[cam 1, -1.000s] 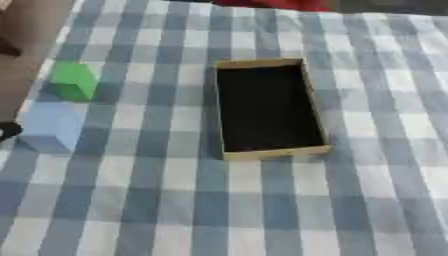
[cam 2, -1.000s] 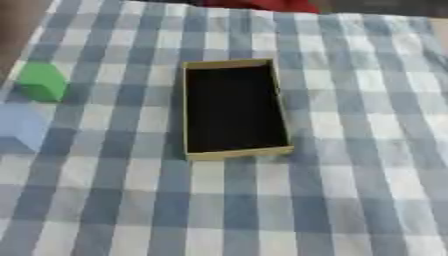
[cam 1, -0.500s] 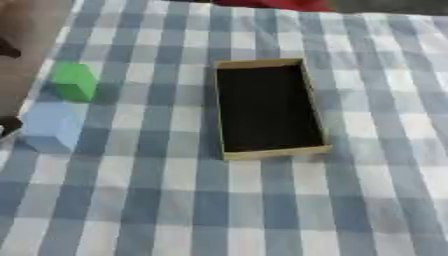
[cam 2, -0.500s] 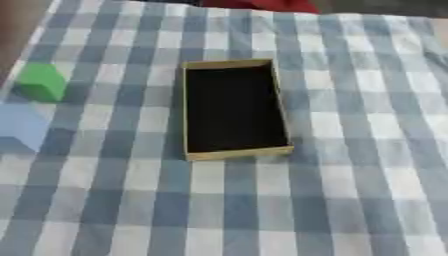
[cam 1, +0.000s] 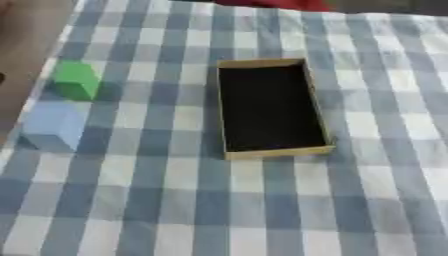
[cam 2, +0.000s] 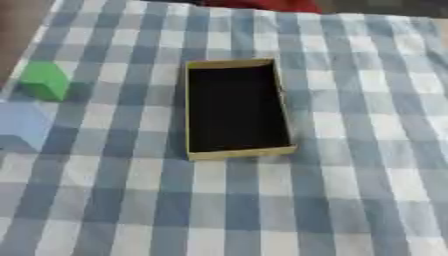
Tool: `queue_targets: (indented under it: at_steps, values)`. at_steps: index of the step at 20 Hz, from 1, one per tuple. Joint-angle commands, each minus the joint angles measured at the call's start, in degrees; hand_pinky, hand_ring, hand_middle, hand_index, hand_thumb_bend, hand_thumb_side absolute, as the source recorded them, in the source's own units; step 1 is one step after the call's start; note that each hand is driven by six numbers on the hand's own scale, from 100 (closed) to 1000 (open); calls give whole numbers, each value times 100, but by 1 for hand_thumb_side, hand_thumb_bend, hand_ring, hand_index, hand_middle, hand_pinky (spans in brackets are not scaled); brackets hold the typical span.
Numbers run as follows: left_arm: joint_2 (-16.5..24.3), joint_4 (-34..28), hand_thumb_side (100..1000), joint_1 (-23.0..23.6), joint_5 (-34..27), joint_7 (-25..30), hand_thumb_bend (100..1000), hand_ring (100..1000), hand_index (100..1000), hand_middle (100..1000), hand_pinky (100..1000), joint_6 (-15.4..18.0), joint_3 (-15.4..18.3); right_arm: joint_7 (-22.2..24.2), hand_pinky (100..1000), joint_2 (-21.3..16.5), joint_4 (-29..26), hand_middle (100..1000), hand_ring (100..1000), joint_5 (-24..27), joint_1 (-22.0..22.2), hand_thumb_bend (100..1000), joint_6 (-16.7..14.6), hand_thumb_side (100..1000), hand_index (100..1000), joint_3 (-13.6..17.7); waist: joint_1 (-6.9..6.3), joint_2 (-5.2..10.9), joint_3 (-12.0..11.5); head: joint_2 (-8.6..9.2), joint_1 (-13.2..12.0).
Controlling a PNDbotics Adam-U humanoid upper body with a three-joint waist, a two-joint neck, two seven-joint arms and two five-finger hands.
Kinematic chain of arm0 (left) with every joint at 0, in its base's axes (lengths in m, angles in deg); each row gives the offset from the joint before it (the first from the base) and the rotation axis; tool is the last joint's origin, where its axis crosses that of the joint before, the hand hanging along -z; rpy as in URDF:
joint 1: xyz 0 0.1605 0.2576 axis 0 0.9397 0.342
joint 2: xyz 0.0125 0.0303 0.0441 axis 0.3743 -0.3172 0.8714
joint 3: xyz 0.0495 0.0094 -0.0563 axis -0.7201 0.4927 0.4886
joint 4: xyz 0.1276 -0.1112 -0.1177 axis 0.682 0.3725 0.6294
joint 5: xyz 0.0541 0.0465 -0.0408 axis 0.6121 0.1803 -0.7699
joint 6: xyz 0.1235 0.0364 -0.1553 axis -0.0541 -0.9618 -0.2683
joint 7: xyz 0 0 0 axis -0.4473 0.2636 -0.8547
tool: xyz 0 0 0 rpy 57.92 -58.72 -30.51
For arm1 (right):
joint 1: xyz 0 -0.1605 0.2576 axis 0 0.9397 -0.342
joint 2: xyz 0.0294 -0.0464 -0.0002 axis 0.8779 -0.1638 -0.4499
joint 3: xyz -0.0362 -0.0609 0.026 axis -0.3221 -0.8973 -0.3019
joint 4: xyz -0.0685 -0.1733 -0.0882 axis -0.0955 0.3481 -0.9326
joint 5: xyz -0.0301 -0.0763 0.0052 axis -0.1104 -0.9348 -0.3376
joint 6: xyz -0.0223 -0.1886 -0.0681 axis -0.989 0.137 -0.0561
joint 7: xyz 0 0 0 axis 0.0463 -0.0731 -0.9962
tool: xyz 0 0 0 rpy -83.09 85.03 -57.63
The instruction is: Pick up objects on the table and place them in the box.
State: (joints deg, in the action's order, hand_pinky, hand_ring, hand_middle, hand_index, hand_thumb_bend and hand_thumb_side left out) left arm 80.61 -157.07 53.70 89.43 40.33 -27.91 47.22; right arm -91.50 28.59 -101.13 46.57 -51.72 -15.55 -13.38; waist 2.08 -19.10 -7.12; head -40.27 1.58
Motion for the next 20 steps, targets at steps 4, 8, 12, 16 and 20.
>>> queue_targets:
  at_steps: [4,8,12,16,20]
  values:
    - [191,-79,438,-37,-20,367,458,809,893,785,811,301,9,-7,829,-186,-95,812,802,-35,-38,100,0,1000,815,52,-10,101,1,-40,-33]
    - [234,-79,462,-133,16,742,530,833,911,814,834,512,-69,1,829,-188,-95,812,802,-29,-42,100,-1,1000,815,43,-4,97,11,-91,-27]
    - [279,-79,497,-246,9,1069,591,851,922,835,852,604,-140,11,830,-192,-95,812,802,-24,-51,100,-4,1000,815,33,-2,93,17,-117,-12]
    - [332,-79,513,-374,4,1408,647,865,922,850,865,623,-227,24,830,-201,-95,812,802,-19,-63,100,-8,1000,815,19,5,88,24,-134,-35]
    - [380,-79,536,-504,-12,1774,689,877,910,849,871,615,-341,38,830,-208,-95,812,802,-11,-76,100,-11,1000,815,4,14,82,24,-140,-67]
